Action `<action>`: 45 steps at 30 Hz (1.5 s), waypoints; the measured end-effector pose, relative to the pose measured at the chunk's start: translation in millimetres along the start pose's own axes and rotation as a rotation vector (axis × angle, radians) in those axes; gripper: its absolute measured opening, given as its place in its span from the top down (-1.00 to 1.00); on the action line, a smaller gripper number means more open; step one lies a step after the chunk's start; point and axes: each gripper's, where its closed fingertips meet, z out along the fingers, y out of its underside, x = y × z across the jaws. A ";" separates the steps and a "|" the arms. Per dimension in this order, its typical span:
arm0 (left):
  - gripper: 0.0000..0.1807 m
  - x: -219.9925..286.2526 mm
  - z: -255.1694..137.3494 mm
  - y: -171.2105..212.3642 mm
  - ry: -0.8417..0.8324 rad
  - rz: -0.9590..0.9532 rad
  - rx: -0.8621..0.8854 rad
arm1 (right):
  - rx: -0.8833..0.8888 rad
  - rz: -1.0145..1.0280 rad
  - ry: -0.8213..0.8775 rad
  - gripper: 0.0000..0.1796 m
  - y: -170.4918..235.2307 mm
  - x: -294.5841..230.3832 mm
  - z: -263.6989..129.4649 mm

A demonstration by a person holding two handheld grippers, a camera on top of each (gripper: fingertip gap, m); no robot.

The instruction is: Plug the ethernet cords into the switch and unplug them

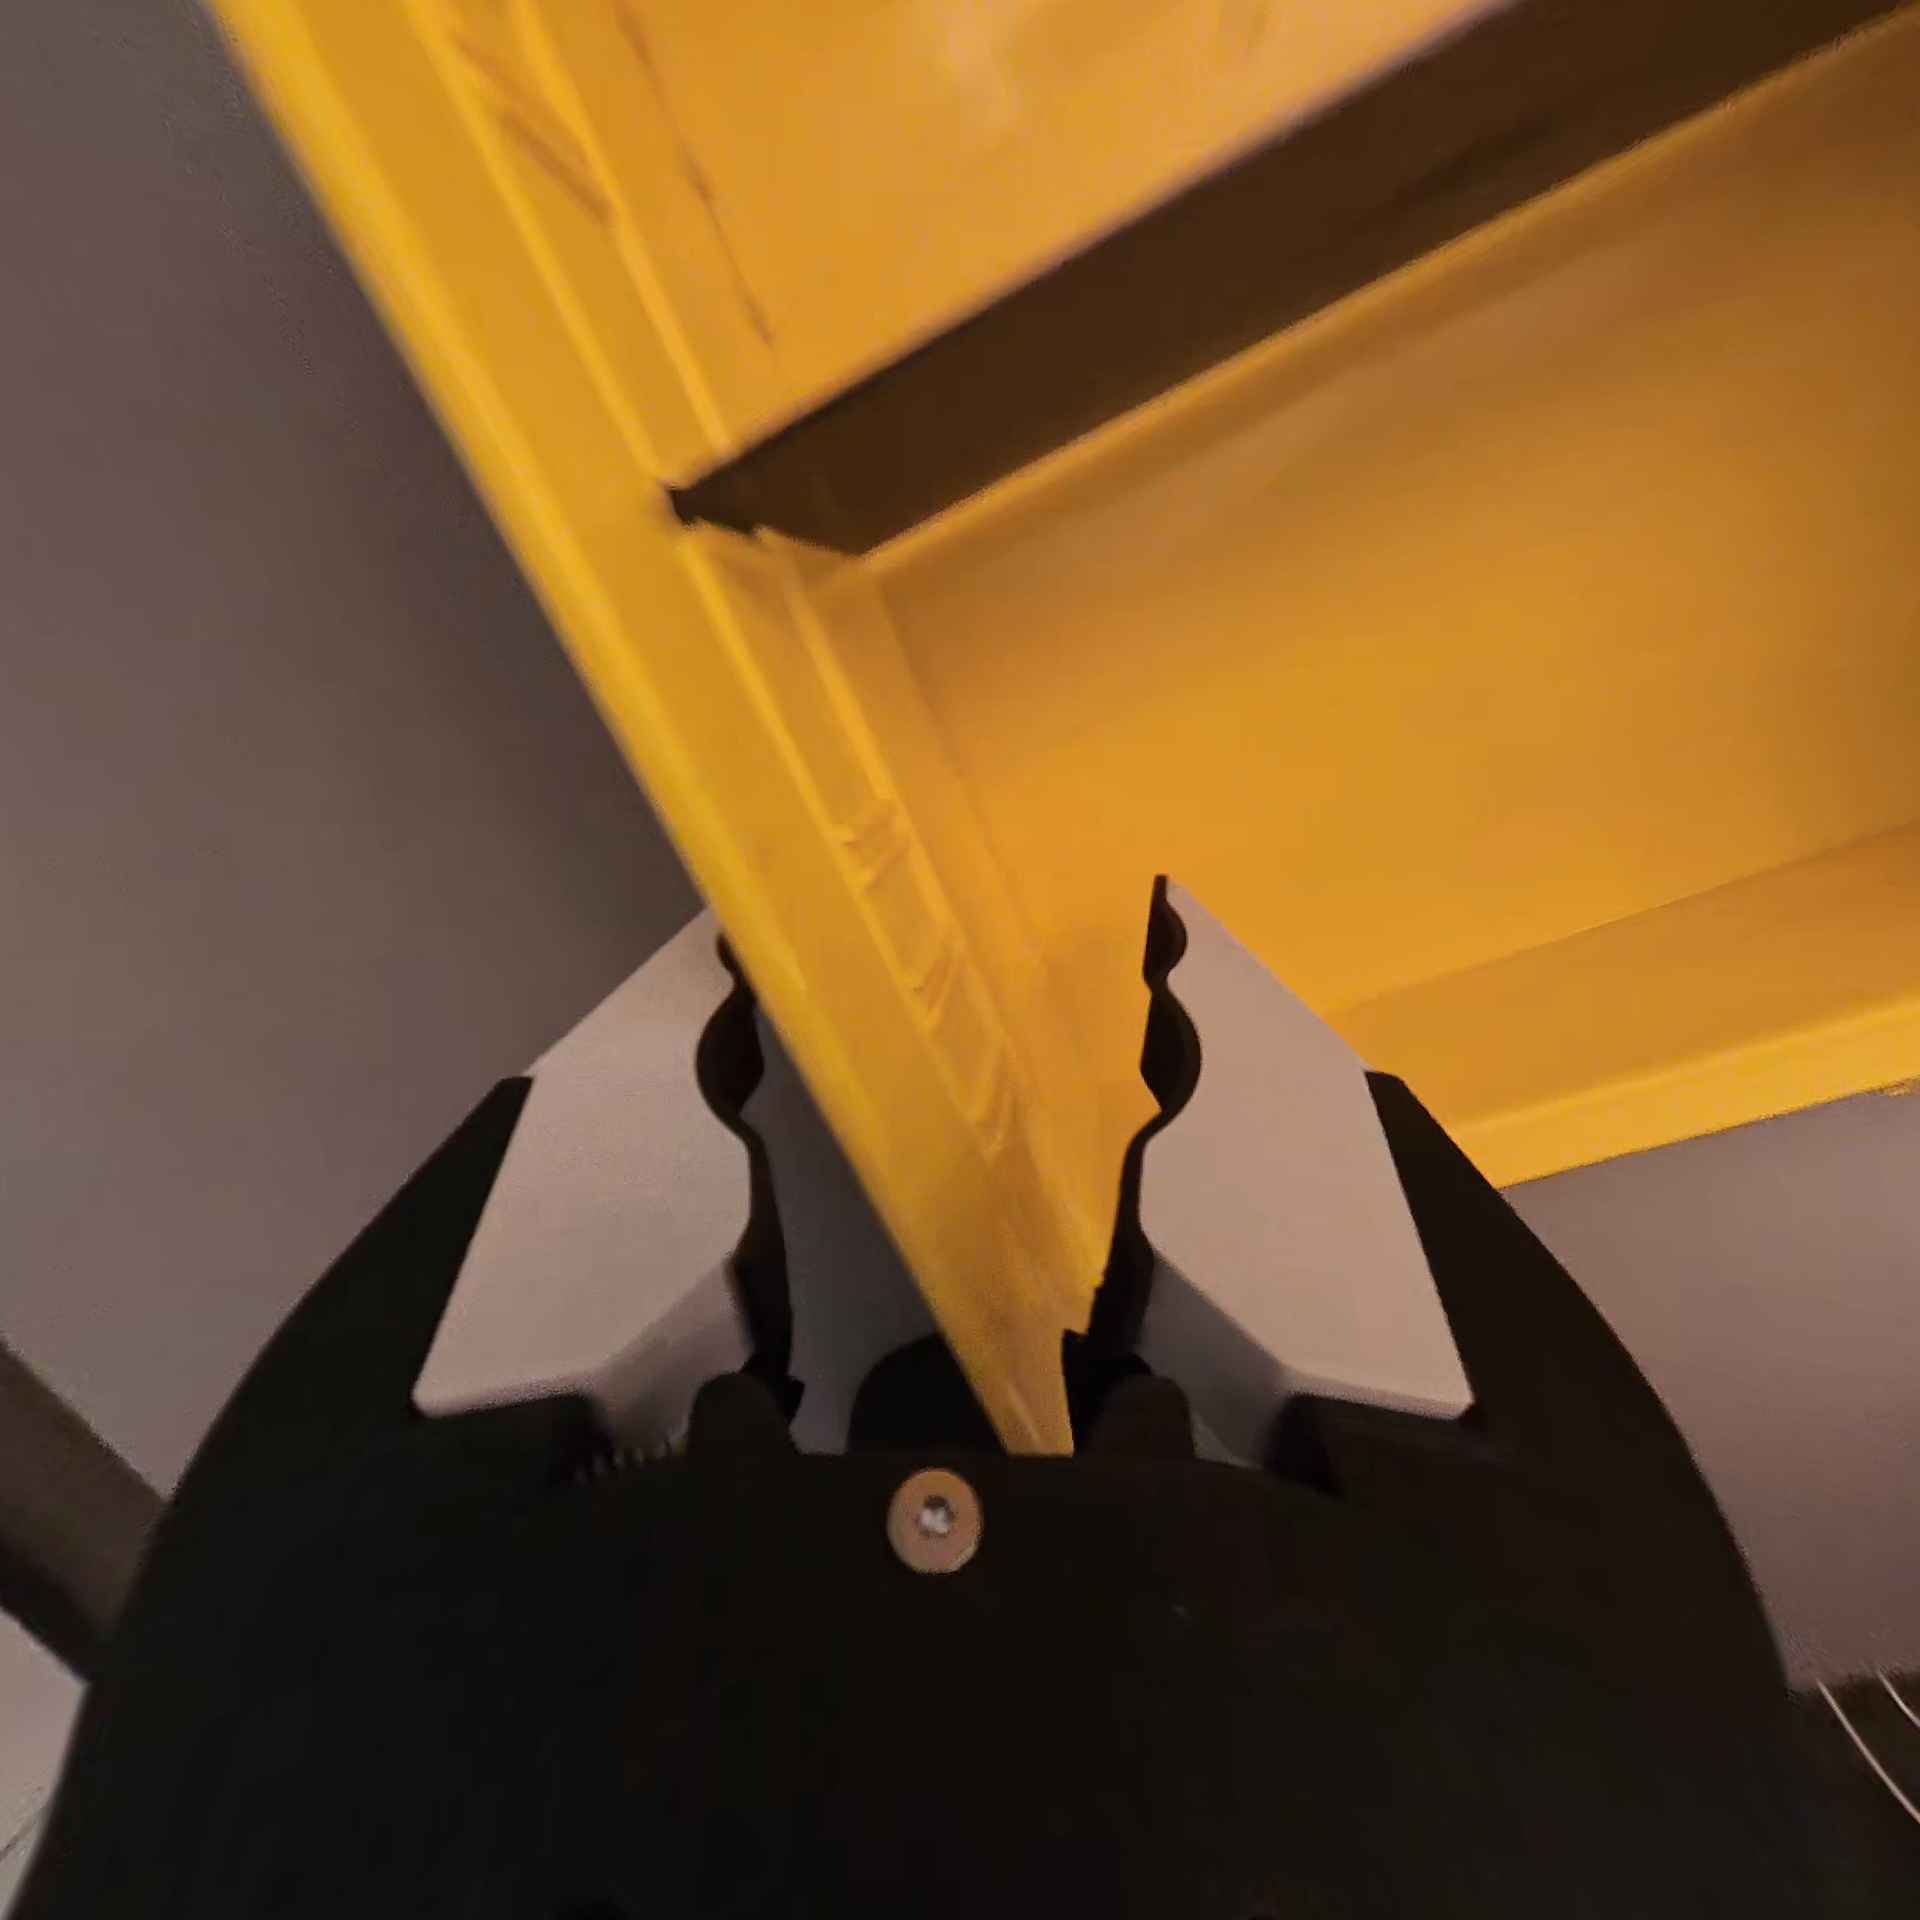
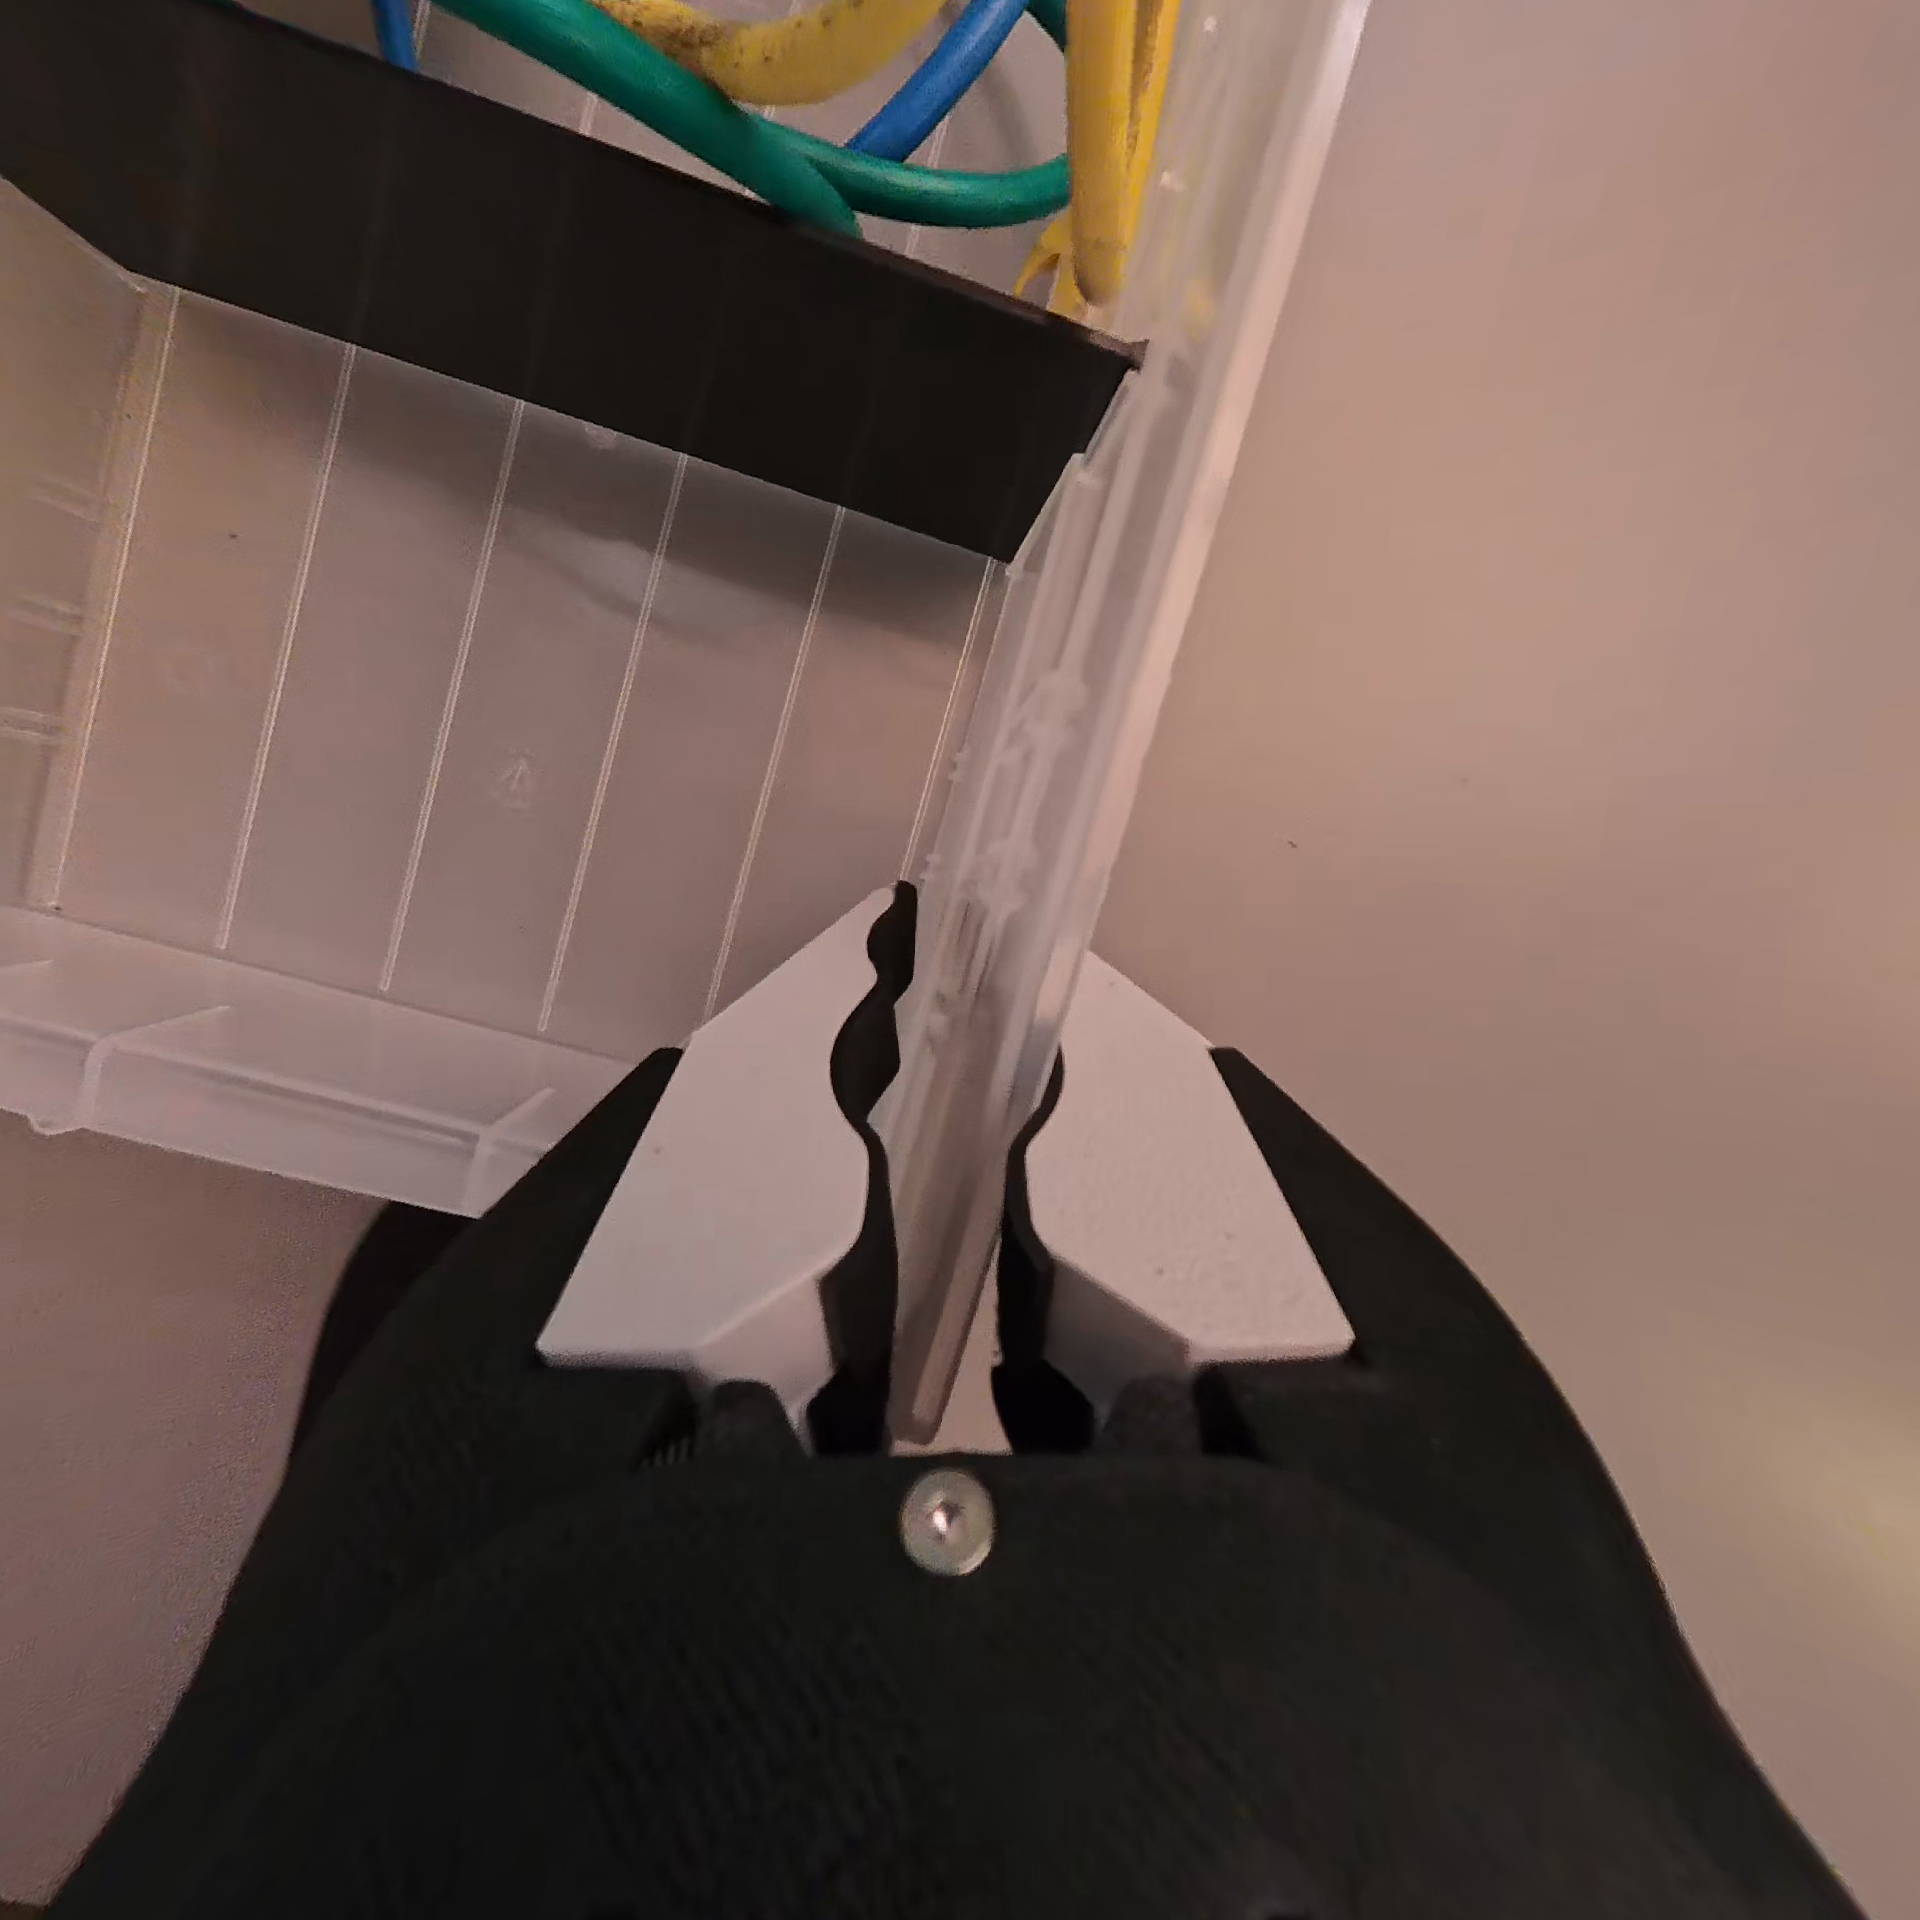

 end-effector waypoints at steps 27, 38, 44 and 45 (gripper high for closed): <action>0.06 -57.8 -256.2 -55.2 -0.486 -0.171 1.203 | 0.006 -0.108 -0.292 0.47 -132.6 -237.9 -21.6; 0.05 -54.9 -252.4 -56.3 -0.466 -0.155 1.181 | -0.221 -0.057 -0.289 0.50 -118.8 -249.1 15.7; 0.06 -46.4 -249.9 -60.1 -0.469 -0.115 1.168 | -0.294 0.073 -0.293 0.51 -120.6 -253.1 33.0; 0.05 -44.7 -248.4 -60.7 -0.471 -0.106 1.159 | -0.295 0.081 -0.287 0.53 -122.0 -254.0 34.3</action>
